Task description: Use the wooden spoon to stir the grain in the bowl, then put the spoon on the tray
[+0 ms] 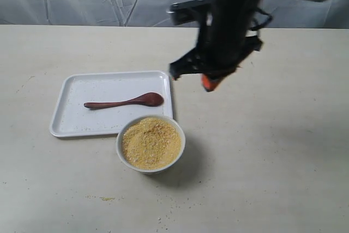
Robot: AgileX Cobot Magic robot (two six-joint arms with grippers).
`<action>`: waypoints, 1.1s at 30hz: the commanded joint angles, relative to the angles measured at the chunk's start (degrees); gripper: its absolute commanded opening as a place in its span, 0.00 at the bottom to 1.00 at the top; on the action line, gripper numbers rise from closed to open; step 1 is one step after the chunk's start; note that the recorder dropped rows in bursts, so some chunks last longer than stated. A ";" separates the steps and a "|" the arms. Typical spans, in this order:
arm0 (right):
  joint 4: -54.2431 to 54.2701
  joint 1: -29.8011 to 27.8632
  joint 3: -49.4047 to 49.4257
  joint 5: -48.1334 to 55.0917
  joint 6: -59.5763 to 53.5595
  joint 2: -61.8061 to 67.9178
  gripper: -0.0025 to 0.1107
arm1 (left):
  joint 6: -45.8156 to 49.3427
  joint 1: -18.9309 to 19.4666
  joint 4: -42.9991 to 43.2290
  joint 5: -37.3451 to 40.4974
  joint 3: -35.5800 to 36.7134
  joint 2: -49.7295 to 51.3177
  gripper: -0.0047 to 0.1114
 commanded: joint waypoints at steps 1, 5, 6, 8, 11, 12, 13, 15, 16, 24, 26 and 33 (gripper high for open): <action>-2.56 -9.83 17.48 -7.35 0.43 -14.38 0.02 | -0.17 0.36 -0.20 -0.42 0.28 -0.29 0.04; -5.03 -18.54 30.03 -12.61 0.47 -27.31 0.02 | -0.17 0.36 -0.20 -0.42 0.28 -0.29 0.04; -5.74 -20.26 32.74 -14.18 0.47 -30.80 0.02 | -0.17 0.36 -0.20 -0.42 0.28 -0.29 0.04; -6.46 -22.64 37.40 -17.24 1.76 -37.26 0.02 | -0.17 0.36 -0.20 -0.42 0.28 -0.29 0.04; -6.46 -23.98 41.65 -21.92 6.83 -47.56 0.02 | -0.17 0.36 -0.20 -0.42 0.28 -0.29 0.04; -6.46 -23.98 42.62 -22.03 6.93 -50.87 0.02 | -0.17 0.36 -0.20 -0.42 0.28 -0.29 0.04; -6.46 -23.98 43.33 -22.03 6.81 -53.43 0.02 | -0.17 0.36 -0.20 -0.42 0.28 -0.29 0.04; -6.46 -23.98 44.89 -21.32 6.68 -59.72 0.02 | -0.17 0.36 -0.20 -0.42 0.28 -0.29 0.04; -6.57 -23.98 45.56 -20.88 6.71 -62.62 0.02 | -0.17 0.36 -0.20 -0.42 0.28 -0.29 0.04; -9.32 -23.98 56.89 -26.06 6.65 -87.69 0.02 | -0.17 0.36 -0.20 -0.42 0.28 -0.29 0.04; -9.45 -23.98 60.82 -37.24 6.65 -91.13 0.02 | -0.17 0.36 -0.20 -0.42 0.28 -0.29 0.04; -9.03 -23.98 69.39 -52.46 6.65 -94.10 0.02 | -0.17 0.36 -0.20 -0.42 0.28 -0.29 0.04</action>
